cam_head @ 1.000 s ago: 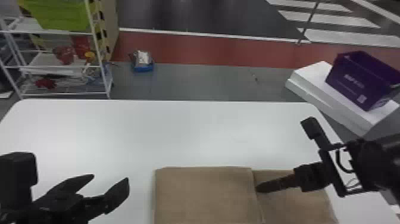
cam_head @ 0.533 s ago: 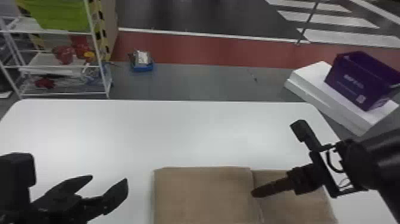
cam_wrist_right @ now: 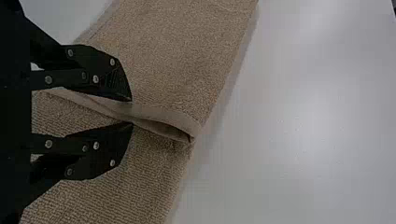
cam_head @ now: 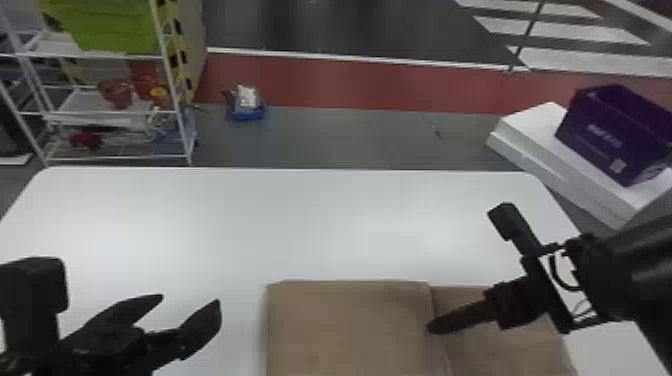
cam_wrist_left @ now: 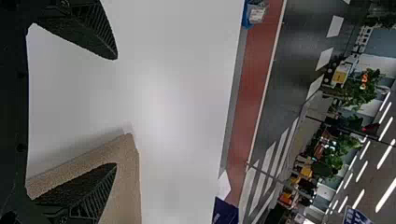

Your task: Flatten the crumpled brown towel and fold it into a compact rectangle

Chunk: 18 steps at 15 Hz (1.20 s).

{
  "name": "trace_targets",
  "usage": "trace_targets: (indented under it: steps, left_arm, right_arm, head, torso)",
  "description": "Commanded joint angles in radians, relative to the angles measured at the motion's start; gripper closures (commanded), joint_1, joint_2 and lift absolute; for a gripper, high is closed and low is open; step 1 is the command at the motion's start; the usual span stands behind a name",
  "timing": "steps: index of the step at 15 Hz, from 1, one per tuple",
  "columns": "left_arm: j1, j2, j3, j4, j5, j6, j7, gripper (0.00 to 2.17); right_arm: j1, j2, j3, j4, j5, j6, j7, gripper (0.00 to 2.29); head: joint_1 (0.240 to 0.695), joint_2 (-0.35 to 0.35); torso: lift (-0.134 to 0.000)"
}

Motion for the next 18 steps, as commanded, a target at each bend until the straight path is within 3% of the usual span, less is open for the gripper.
trace_targets:
  steps: [1, 2, 5, 9, 13, 18]
  left_arm:
    - [0.0, -0.003, 0.0, 0.001, 0.002, -0.002, 0.0, 0.07]
    - [0.0, -0.003, 0.0, 0.001, 0.002, -0.002, 0.0, 0.07]
    - [0.0, -0.003, 0.0, 0.001, 0.003, -0.002, 0.0, 0.07]
    - [0.002, -0.003, 0.0, 0.001, 0.003, -0.002, 0.0, 0.08]
    - [0.002, -0.003, 0.001, 0.001, 0.003, -0.002, 0.0, 0.08]
    - [0.002, -0.003, 0.006, 0.001, 0.005, -0.002, 0.0, 0.08]
  right_arm:
    - [-0.001, 0.002, 0.004, 0.0, 0.003, 0.002, 0.0, 0.85]
    - [-0.004, 0.002, 0.004, 0.0, 0.003, 0.002, 0.0, 1.06]
    - [-0.005, 0.006, -0.006, 0.0, -0.001, 0.002, 0.008, 1.17]
    - [-0.004, 0.012, -0.01, 0.008, -0.006, 0.002, 0.008, 1.18]
    - [-0.001, 0.044, -0.081, 0.012, -0.076, 0.002, 0.009, 1.18]
    - [0.035, 0.032, -0.154, -0.028, -0.119, 0.002, 0.025, 1.18]
  head:
    - [0.695, -0.143]
    - [0.695, -0.143]
    - [0.695, -0.142]
    - [0.695, -0.139]
    - [0.695, -0.13]
    - [0.695, -0.121]
  torso:
    - [-0.124]
    - [-0.124]
    - [-0.124]
    - [-0.124]
    - [-0.124]
    - [-0.124]
